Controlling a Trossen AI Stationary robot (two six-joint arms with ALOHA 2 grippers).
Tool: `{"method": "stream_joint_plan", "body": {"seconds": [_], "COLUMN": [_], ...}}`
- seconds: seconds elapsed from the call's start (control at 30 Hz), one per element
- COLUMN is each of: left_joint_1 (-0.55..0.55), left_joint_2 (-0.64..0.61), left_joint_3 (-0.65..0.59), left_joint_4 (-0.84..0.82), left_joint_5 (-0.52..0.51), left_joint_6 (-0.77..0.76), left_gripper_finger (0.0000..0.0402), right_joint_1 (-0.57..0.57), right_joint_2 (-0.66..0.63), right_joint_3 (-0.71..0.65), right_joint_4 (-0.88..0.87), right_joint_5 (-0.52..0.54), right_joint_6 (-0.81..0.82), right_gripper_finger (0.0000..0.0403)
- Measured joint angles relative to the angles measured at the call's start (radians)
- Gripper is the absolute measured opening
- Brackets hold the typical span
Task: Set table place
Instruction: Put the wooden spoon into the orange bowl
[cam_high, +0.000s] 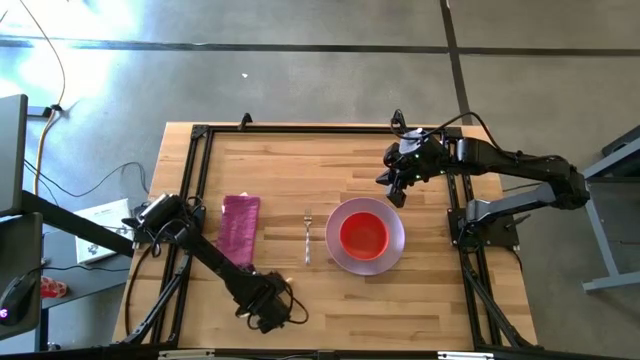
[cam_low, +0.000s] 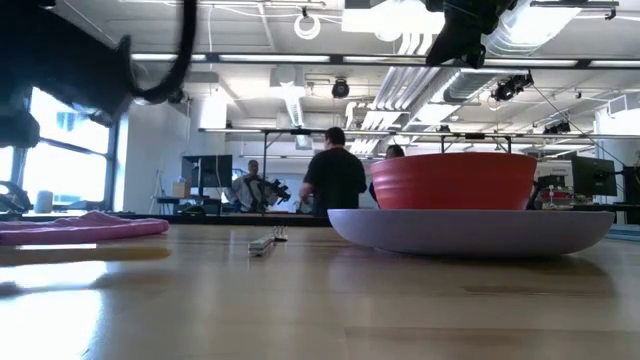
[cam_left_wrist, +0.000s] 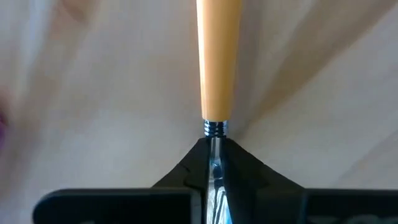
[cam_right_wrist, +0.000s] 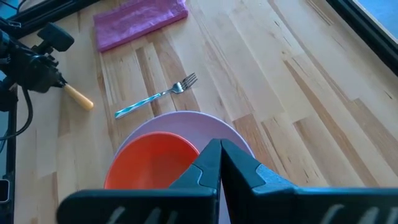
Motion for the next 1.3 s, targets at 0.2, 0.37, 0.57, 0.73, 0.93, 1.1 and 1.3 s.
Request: {"method": "stream_joint_plan", "body": {"seconds": [0.2, 0.37, 0.57, 0.73, 0.93, 1.1, 1.3], "left_joint_1": [0.045, 0.1, 0.201, 0.326, 0.484, 0.592, 0.657], "left_joint_2": [-0.022, -0.087, -0.215, -0.304, -0.335, -0.335, -0.336], "left_joint_3": [0.054, 0.094, 0.155, 0.23, 0.365, 0.488, 0.579], "left_joint_4": [-0.048, -0.136, -0.328, -0.41, -0.405, -0.367, -0.357], "left_joint_5": [-0.043, -0.11, -0.305, -0.5, -0.646, -0.699, -0.708], "left_joint_6": [0.081, 0.171, 0.304, 0.5, 0.829, 1.069, 1.23], "left_gripper_finger": [0.0012, 0.0005, 0.0004, 0.0004, 0.0003, 0.0002, 0.0002], "right_joint_1": [0.0, 0.0, 0.001, 0.002, 0.013, -0.002, -0.043], "right_joint_2": [0.0, 0.0, 0.0, 0.0, 0.011, 0.041, 0.064], "right_joint_3": [0.0, 0.0, 0.0, 0.0, 0.002, 0.002, 0.001], "right_joint_4": [0.001, 0.009, 0.05, 0.173, 0.387, 0.518, 0.593], "right_joint_5": [0.0, 0.001, 0.023, 0.057, 0.064, 0.064, 0.061], "right_joint_6": [0.004, 0.008, -0.026, -0.066, -0.131, -0.167, -0.151], "right_gripper_finger": [0.0, 0.0, 0.0, 0.0, 0.0, 0.0017, 0.0083]}}
